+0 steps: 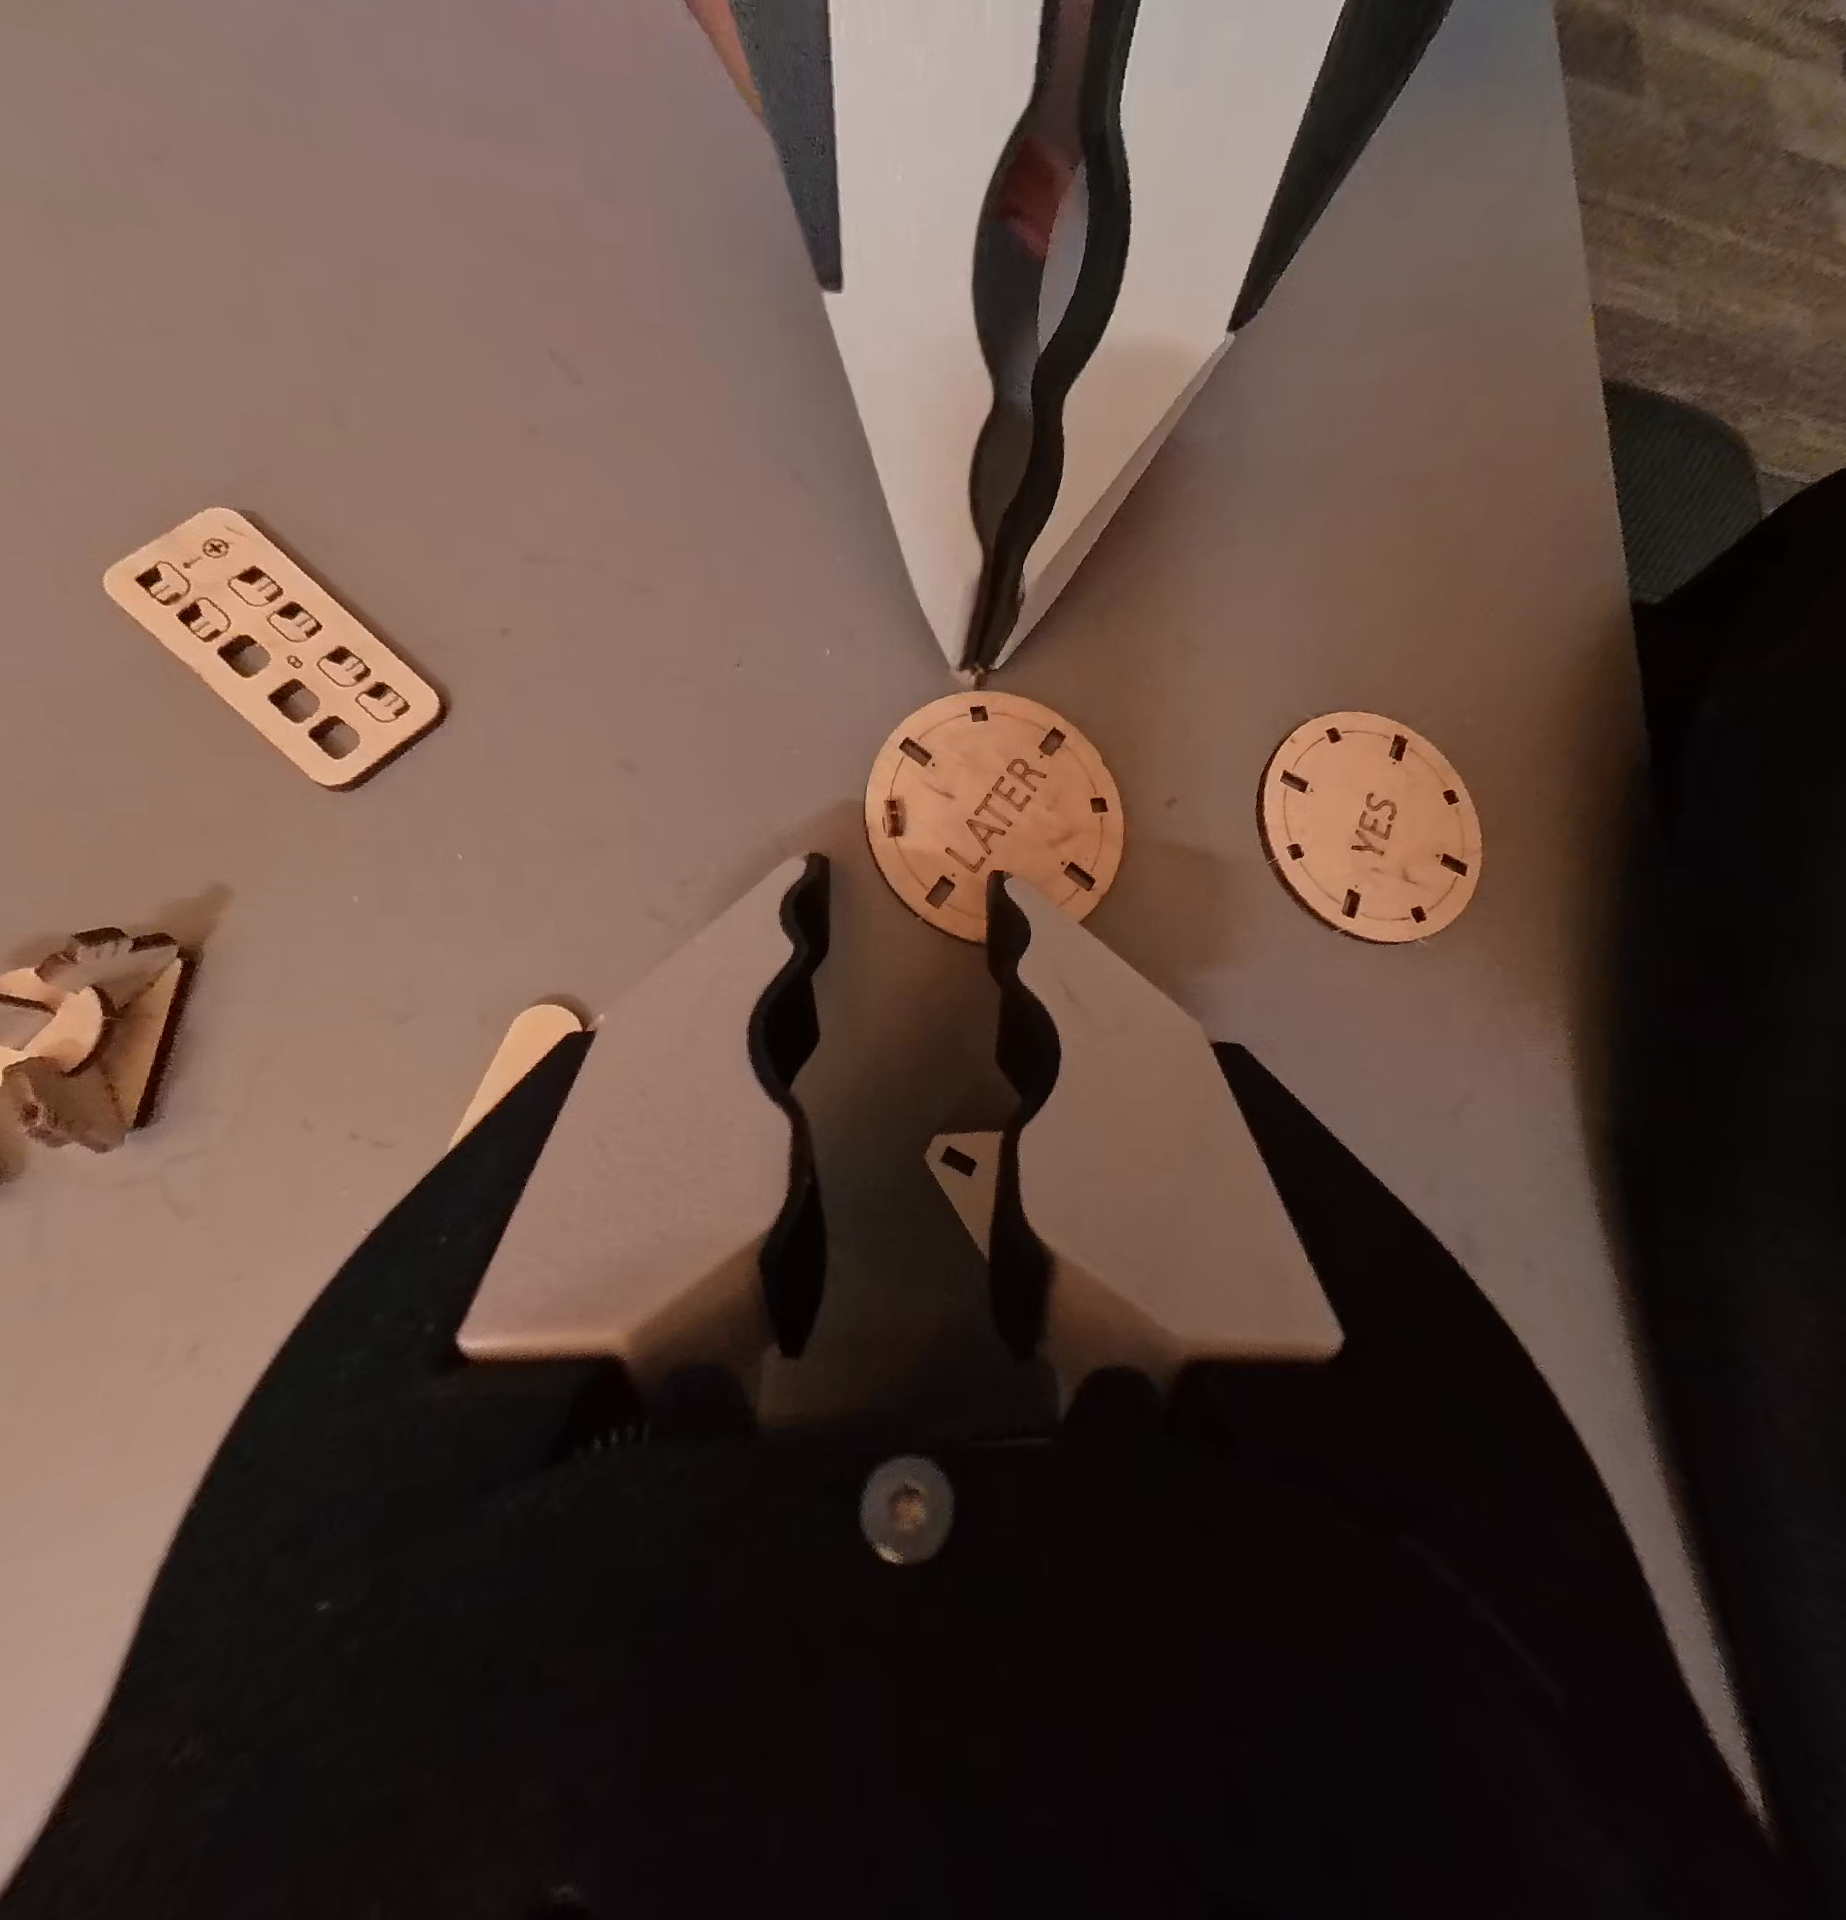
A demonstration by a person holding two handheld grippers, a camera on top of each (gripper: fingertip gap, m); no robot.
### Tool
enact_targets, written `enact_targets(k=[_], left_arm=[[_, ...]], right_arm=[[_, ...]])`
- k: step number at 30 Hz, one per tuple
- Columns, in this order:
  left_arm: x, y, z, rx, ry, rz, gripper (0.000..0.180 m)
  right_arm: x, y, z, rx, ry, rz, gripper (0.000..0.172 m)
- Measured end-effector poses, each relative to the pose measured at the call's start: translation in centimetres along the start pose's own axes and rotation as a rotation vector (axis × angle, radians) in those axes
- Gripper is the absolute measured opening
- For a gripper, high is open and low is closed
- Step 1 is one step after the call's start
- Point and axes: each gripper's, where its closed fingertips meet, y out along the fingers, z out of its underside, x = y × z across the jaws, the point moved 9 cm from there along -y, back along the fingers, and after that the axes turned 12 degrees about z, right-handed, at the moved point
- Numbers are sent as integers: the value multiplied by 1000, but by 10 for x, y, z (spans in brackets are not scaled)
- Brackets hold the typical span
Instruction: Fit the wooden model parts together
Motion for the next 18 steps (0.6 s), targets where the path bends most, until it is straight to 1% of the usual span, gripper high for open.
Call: enact_targets(k=[8,13,18], left_arm=[[4,-4,1,-25,-59,45,30],[4,-4,1,-25,-59,42,30],[4,-4,1,-23,-56,39,30]], right_arm=[[3,-7,-2,-59,18,44,0],[7,-2,0,-71,18,49,5],[5,1,2,-65,13,48,4]])
